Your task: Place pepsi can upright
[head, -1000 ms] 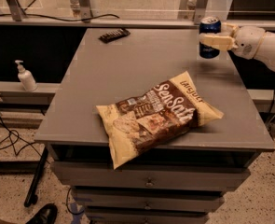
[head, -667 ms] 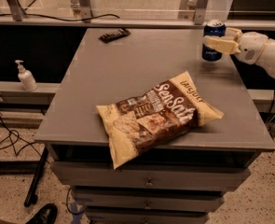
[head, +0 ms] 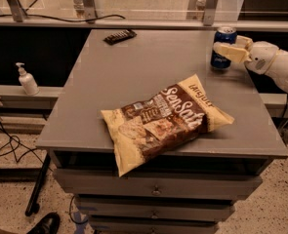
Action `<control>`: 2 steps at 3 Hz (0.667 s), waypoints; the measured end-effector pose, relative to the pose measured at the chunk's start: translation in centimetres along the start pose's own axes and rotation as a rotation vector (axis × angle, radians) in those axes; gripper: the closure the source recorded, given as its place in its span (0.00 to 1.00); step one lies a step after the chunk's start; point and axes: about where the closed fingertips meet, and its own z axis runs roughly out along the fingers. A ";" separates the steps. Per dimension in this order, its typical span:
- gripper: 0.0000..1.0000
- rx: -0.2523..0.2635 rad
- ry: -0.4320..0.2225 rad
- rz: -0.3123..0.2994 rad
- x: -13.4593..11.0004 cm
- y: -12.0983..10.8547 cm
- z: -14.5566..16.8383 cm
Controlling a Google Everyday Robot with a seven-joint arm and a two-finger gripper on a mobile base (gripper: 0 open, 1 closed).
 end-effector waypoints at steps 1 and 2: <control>0.58 -0.009 -0.002 0.018 0.7 0.2 -0.1; 0.35 -0.014 -0.004 0.027 1.0 0.3 -0.3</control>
Offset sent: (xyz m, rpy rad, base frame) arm -0.0078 -0.0082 -0.0160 0.0248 0.0261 0.0136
